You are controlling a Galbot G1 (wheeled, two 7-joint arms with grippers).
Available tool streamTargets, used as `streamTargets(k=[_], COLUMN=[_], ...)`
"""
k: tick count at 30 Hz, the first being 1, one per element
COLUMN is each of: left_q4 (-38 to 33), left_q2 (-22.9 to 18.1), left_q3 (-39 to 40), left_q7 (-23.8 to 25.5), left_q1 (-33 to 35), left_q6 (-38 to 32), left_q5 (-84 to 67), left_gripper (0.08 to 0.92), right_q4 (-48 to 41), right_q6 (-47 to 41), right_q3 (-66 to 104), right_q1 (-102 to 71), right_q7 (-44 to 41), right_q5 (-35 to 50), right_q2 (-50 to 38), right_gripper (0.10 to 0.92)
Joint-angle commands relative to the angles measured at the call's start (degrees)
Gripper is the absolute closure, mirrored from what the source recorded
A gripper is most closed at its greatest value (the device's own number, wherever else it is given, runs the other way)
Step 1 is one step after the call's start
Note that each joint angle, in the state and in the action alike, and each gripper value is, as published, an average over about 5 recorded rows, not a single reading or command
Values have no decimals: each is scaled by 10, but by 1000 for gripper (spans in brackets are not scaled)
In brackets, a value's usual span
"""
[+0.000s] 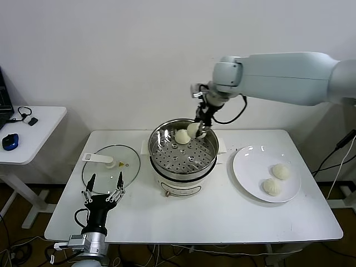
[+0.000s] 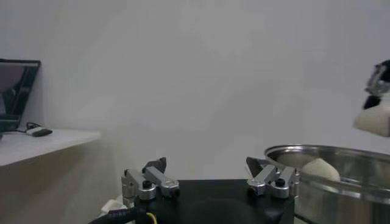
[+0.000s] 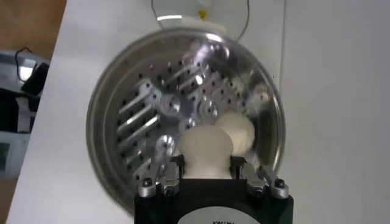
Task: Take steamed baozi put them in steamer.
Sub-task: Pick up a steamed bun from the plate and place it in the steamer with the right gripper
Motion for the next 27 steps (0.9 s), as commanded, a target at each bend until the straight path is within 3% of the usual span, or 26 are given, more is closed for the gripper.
streamTargets(k=[1, 24, 27], left_q4=[2, 12, 12], left_q2=[-1, 4, 4], left_q3=[0, 2, 1], left_q7=[0, 1, 1], left_q1=[0, -3, -4], left_q6=[0, -3, -3], left_q5=[0, 2, 1], left_gripper=[177, 177, 177], right_q4=[-50, -144, -150], right_q6=[-22, -16, -16], right_q3=[38, 49, 51], right_q1=[-60, -164, -165], right_q7=[20, 9, 10], right_q5=[28, -23, -24], right_q2=[87, 120, 121], right_gripper=[500, 490, 458])
